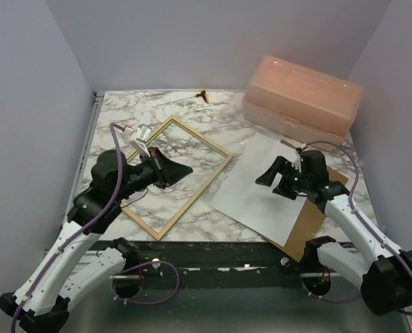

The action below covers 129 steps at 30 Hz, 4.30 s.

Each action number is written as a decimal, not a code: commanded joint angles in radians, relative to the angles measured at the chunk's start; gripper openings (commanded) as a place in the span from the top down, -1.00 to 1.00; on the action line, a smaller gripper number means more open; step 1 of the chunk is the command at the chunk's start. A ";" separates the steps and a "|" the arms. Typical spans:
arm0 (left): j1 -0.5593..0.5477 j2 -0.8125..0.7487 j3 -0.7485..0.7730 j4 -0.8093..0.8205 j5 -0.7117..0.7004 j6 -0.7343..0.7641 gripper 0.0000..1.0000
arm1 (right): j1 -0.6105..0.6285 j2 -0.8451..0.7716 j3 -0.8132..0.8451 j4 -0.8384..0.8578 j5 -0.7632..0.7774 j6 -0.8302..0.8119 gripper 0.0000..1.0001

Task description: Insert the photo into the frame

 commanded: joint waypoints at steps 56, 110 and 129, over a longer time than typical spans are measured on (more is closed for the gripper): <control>0.175 0.406 -0.481 0.038 -0.210 0.066 -0.32 | -0.014 0.330 -0.253 0.482 -0.118 0.186 -0.85; 0.127 0.400 -0.495 0.021 -0.204 0.100 -0.37 | 0.003 0.314 -0.281 0.917 -0.314 0.395 0.98; -0.002 0.272 -0.411 -0.185 -0.324 0.235 -0.47 | 0.001 0.083 0.466 -0.178 0.113 -0.101 0.99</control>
